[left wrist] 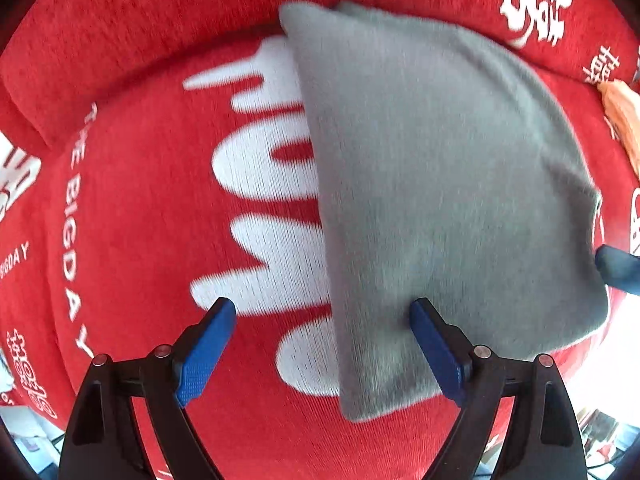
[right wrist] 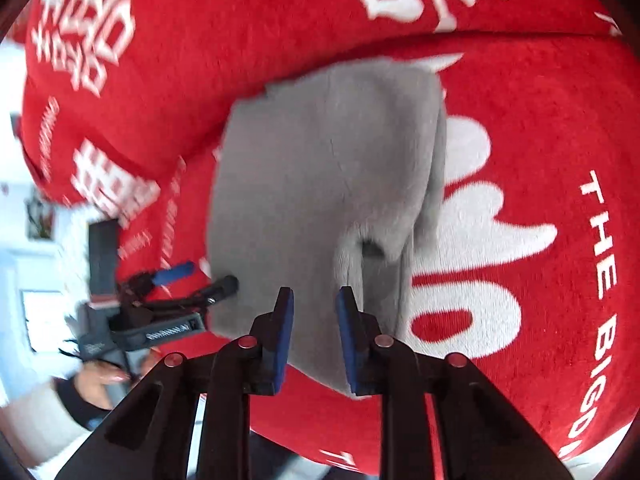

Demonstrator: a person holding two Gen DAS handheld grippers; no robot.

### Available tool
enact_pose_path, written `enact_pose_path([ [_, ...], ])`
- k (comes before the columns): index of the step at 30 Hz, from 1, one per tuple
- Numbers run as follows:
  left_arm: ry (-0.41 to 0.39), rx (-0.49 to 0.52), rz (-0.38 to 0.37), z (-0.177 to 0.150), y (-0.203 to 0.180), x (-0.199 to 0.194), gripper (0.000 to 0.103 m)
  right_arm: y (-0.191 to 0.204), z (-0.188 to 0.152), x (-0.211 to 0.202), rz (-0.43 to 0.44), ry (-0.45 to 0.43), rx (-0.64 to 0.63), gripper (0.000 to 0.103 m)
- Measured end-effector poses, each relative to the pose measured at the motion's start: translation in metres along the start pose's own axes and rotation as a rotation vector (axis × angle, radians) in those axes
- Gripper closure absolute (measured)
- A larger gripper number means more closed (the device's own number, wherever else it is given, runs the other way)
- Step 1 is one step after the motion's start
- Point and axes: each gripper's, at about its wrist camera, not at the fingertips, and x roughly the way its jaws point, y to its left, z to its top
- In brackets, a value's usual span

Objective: Fold small clothes

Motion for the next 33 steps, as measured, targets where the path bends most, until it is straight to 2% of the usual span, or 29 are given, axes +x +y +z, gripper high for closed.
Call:
enact_pose_path([
  [3,-0.003,-0.029,-0.014,-0.008,0.002,0.001,0.013,-0.014,-0.012,0.025,-0.134,0.059,-0.03,0.079],
  [4,-0.004,-0.039,-0.018,-0.01,0.003,0.0,0.013,-0.022,-0.015,0.031,-0.155,0.079,-0.014,0.079],
  [5,-0.004,-0.044,-0.02,-0.011,0.004,0.0,0.013,-0.033,-0.02,0.036,-0.158,0.095,0.016,0.078],
  [7,-0.014,-0.048,-0.02,-0.013,0.004,-0.001,0.013,-0.049,-0.024,0.034,-0.087,0.078,0.089,0.078],
  [8,-0.022,-0.046,-0.019,-0.015,0.003,-0.002,0.013,-0.051,-0.025,0.033,-0.083,0.074,0.104,0.076],
  [17,-0.037,-0.018,-0.032,-0.034,-0.001,-0.01,0.013,-0.051,-0.024,0.034,-0.119,0.05,0.162,0.066],
  [26,-0.063,-0.019,-0.034,-0.047,0.014,-0.021,0.013,-0.037,-0.031,0.001,-0.177,-0.018,0.179,0.063],
  [27,-0.066,-0.022,-0.032,-0.048,0.016,-0.022,0.013,-0.039,-0.032,-0.003,-0.184,-0.024,0.182,0.061],
  [29,-0.072,-0.029,-0.03,-0.048,0.019,-0.028,0.013,-0.042,-0.035,-0.01,-0.204,-0.039,0.202,0.051],
  [33,-0.064,-0.052,-0.012,-0.047,0.032,-0.031,0.013,-0.047,-0.041,-0.014,-0.209,-0.042,0.248,0.049],
])
